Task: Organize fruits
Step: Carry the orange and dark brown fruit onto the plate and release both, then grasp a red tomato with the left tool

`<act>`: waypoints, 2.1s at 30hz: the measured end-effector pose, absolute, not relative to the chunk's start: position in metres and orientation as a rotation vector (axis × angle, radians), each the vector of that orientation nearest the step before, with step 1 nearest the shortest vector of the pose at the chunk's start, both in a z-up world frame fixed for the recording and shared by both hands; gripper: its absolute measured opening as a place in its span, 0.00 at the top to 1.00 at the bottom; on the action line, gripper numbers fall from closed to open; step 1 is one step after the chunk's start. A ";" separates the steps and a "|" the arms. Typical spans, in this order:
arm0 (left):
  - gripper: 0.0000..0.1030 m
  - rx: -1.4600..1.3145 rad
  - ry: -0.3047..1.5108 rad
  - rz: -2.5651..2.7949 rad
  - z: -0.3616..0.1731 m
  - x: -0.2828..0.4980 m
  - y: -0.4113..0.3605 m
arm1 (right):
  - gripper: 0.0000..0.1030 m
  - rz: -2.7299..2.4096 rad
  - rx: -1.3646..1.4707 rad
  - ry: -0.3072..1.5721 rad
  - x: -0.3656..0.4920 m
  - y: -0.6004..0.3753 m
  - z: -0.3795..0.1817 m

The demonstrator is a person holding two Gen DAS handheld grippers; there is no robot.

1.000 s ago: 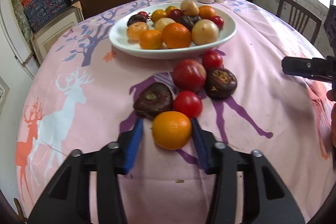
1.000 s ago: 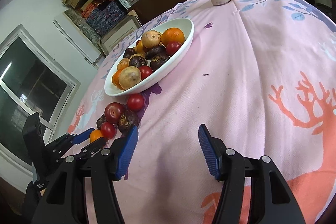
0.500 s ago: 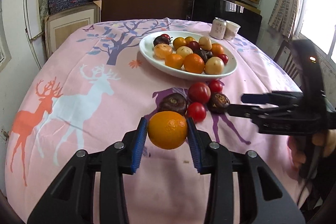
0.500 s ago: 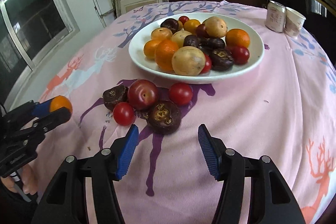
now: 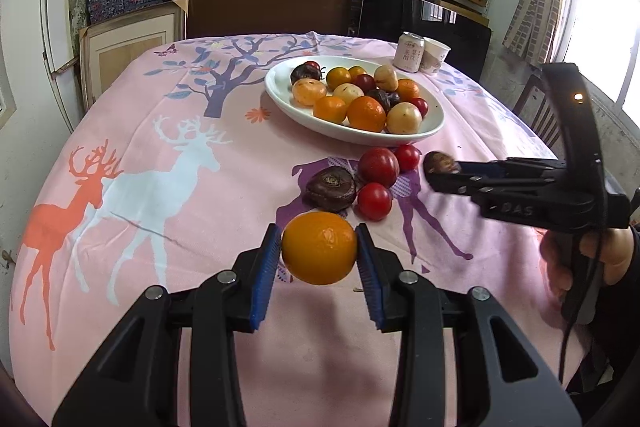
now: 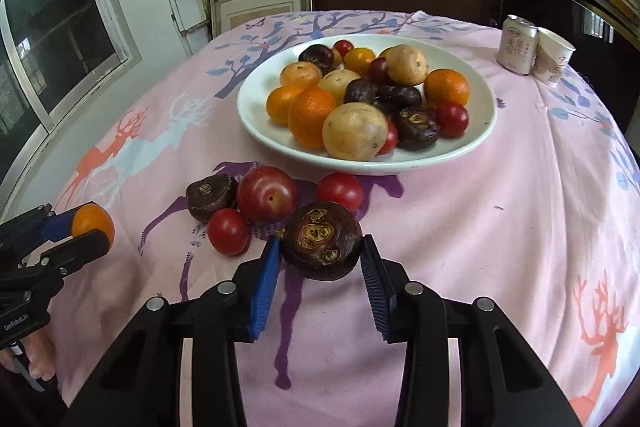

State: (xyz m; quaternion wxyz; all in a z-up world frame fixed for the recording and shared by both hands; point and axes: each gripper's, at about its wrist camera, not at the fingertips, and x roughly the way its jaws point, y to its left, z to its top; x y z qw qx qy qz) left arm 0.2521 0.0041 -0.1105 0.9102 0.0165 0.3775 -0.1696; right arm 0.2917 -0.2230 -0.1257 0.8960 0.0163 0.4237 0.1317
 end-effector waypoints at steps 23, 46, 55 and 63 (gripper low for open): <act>0.64 0.045 0.814 -0.342 -0.074 0.437 -0.086 | 0.59 0.283 0.087 0.776 0.418 -0.262 -0.069; 0.14 0.208 0.798 -0.368 -0.105 0.293 -0.060 | 0.41 0.295 0.229 0.772 0.263 -0.293 -0.108; 0.14 0.222 0.817 -0.300 -0.132 0.294 -0.044 | 0.41 0.288 0.281 0.822 0.253 -0.290 -0.144; 0.19 0.292 0.789 -0.337 -0.131 0.289 -0.064 | 0.41 0.295 0.318 0.839 0.256 -0.294 -0.148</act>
